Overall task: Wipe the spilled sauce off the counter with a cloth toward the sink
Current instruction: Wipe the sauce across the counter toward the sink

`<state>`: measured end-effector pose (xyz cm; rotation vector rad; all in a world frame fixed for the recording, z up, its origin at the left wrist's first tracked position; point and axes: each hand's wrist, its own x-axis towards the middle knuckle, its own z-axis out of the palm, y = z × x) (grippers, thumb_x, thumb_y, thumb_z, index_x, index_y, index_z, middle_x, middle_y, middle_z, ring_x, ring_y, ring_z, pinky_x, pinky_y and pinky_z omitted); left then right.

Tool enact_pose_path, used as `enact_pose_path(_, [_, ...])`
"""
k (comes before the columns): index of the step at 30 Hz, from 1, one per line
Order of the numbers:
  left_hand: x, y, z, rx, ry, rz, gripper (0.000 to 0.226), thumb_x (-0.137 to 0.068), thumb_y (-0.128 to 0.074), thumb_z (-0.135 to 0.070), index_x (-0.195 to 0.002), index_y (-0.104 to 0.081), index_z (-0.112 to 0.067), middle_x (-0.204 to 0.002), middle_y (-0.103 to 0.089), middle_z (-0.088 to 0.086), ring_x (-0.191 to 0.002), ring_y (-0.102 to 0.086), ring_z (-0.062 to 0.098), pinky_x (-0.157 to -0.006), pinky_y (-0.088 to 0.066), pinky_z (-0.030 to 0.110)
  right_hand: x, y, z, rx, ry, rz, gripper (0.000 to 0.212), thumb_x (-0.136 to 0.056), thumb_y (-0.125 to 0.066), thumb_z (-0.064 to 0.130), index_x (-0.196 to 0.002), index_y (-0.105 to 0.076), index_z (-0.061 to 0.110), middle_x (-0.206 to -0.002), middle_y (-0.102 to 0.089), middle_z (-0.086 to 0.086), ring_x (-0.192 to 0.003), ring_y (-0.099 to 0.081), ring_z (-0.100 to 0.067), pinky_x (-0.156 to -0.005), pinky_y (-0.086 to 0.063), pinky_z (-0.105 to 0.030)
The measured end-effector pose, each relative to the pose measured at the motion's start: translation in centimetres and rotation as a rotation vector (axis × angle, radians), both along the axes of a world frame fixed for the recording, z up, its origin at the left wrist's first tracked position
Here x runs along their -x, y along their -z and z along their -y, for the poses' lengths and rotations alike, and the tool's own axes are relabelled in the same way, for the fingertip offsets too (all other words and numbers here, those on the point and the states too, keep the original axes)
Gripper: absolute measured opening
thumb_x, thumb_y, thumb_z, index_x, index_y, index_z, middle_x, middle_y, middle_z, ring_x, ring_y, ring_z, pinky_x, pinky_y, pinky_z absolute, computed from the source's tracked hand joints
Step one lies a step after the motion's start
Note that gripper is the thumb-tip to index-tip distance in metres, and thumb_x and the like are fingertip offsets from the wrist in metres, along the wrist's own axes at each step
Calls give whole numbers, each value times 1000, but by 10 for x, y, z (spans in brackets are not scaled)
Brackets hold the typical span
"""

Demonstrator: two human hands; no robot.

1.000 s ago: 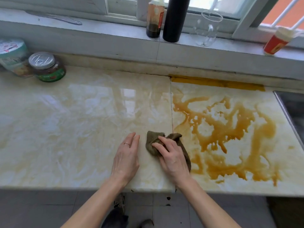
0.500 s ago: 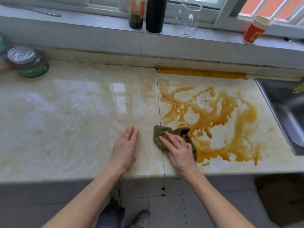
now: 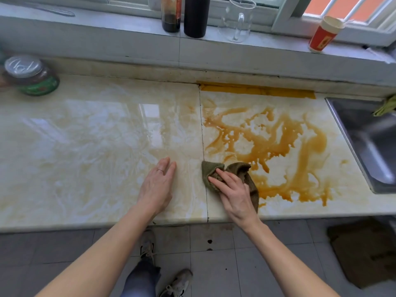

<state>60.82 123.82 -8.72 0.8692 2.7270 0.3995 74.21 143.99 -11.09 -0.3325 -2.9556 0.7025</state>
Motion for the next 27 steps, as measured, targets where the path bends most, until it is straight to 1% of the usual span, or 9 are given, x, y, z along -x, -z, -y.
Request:
enact_pose_path(3, [0,2,-2,0,1,-5,73,-90,-40,2,-152,-6,-16,-160,0,6,-147,-5,21,-117,-10,28,-23,-4,26,106,-122,80,57,-89,-33,32,-145,-40,39,-158,-22,16,-144,-16,-6,-104,-27,-54])
enact_pose_path(5, [0,3,-1,2,-4,-6,72,-91,-39,1,-152,-6,-16,-160,0,6,-147,-6,21,-117,-10,29,-36,-2,18,65,-188,133,63,-87,-29,32,-149,-29,42,-160,-9,19,-146,-6,-4,-107,-22,-56])
enact_pose_path(7, [0,3,-1,16,2,-3,71,-91,-39,1,-152,-6,-16,-159,0,6,-147,-6,21,-117,-10,29,-33,2,-6,0,-138,158,66,-85,-27,31,-150,-24,43,-160,-5,19,-147,-4,-6,-110,-22,-61])
enact_pose_path(10, [0,4,-1,19,-3,10,73,-89,-41,3,-151,-8,-16,-159,-2,6,-146,-8,22,-117,-15,31,-24,0,-13,47,20,151,65,-89,-31,23,-150,-25,43,-160,-6,19,-146,-1,-6,-110,-18,-67])
enact_pose_path(13, [1,4,-2,27,-5,14,74,-88,-41,4,-151,-9,-16,-159,-2,6,-146,-8,23,-118,-17,31,-37,2,7,56,-87,124,63,-93,-36,16,-149,-27,45,-161,-9,17,-147,0,-6,-105,-18,-67])
enact_pose_path(16, [0,2,-3,48,-6,14,74,-88,-42,3,-151,-8,-16,-159,-1,5,-146,-8,22,-117,-16,30,-48,5,-13,-11,-145,119,56,-95,-28,28,-148,-26,47,-160,-11,18,-147,-3,-6,-103,-26,-65])
enact_pose_path(21, [-2,2,-7,63,-26,13,67,-93,-36,-1,-152,-8,-16,-159,0,6,-146,-8,23,-117,-15,31,-27,7,-19,32,102,75,57,-93,-36,21,-145,-36,45,-159,-20,14,-147,-10,-11,-104,-22,-68])
enact_pose_path(24, [-2,4,-8,73,-27,-1,67,-93,-36,0,-151,-9,-15,-159,-1,7,-146,-8,24,-117,-15,31,-41,12,2,8,-46,57,59,-92,-36,17,-143,-37,46,-158,-24,14,-146,-14,-12,-102,-26,-64])
enact_pose_path(27, [-2,1,-9,89,-27,6,69,-92,-37,0,-152,-7,-16,-159,0,7,-146,-7,23,-117,-14,31,-36,13,-21,-70,-85,-17,57,-90,-41,11,-137,-48,42,-151,-39,8,-138,-30,-17,-94,-37,-60])
